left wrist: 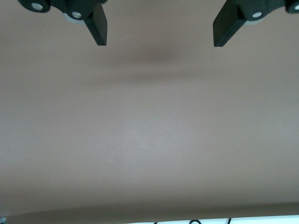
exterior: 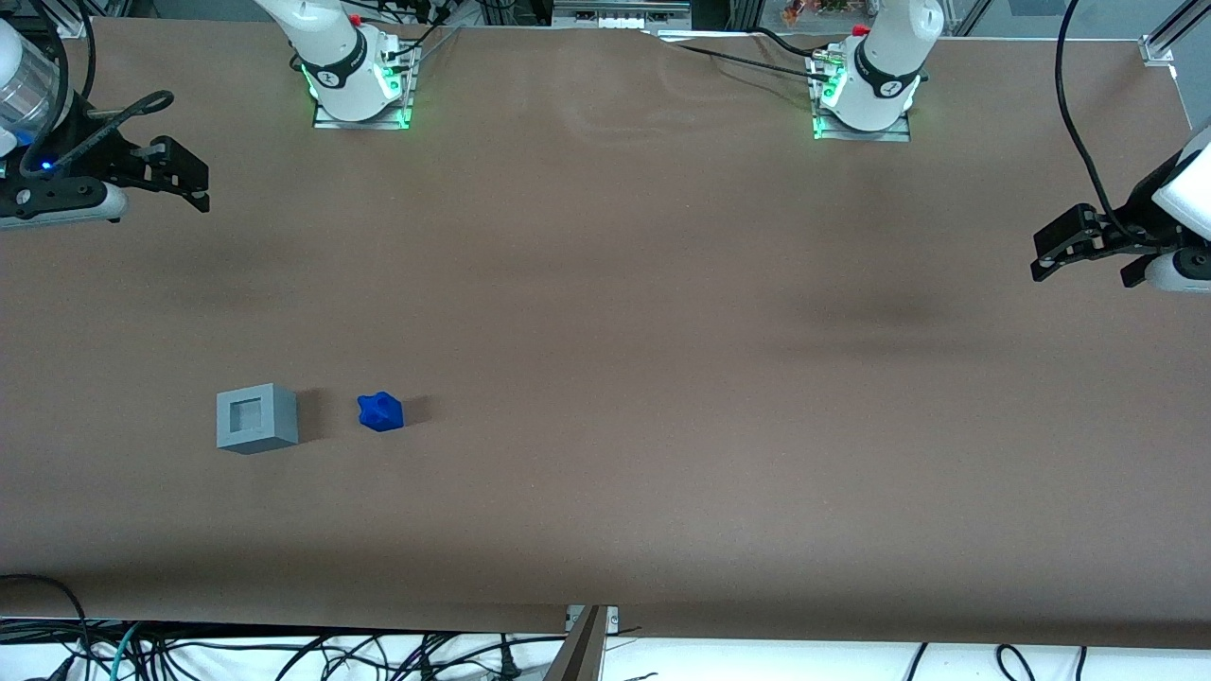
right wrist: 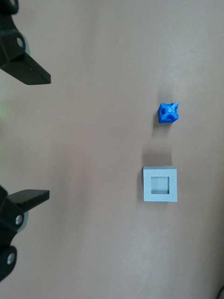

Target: Insert blue part into gray base with right arm

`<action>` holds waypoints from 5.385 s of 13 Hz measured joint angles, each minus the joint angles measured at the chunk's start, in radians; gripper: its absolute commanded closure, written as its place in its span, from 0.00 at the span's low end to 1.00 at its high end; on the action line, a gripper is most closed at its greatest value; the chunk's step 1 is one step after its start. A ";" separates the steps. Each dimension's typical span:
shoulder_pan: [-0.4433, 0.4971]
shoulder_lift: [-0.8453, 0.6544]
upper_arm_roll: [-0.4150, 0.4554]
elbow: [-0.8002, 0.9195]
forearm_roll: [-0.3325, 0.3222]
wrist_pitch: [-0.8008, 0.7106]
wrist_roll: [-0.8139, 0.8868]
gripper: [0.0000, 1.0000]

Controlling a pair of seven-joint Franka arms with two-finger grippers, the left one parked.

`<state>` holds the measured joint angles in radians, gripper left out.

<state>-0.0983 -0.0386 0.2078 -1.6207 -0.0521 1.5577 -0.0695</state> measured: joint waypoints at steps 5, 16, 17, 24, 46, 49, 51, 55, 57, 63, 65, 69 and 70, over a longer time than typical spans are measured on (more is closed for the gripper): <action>0.000 0.001 0.000 -0.001 0.000 0.002 0.000 0.01; 0.011 0.303 0.080 -0.137 0.031 0.542 0.084 0.01; 0.011 0.349 0.084 -0.141 0.030 0.605 0.091 0.01; 0.015 0.586 0.093 -0.197 -0.045 0.960 0.094 0.01; -0.155 0.524 0.088 -0.021 -0.143 0.631 -0.187 0.71; -0.202 0.543 0.087 -0.021 -0.108 0.634 -0.216 0.71; -0.204 0.550 0.082 -0.021 -0.085 0.634 -0.217 0.71; -0.205 0.560 0.073 -0.021 -0.080 0.665 -0.217 0.70; -0.206 0.565 0.064 -0.021 -0.080 0.675 -0.217 0.70; -0.215 0.589 0.056 -0.021 -0.068 0.700 -0.216 0.70; -0.215 0.589 0.056 -0.020 -0.065 0.701 -0.208 0.70; -0.215 0.590 0.056 -0.020 -0.063 0.701 -0.203 0.70; -0.215 0.590 0.056 -0.020 -0.062 0.701 -0.200 0.69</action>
<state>-0.3132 0.5512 0.2643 -1.6408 -0.1145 2.2591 -0.2697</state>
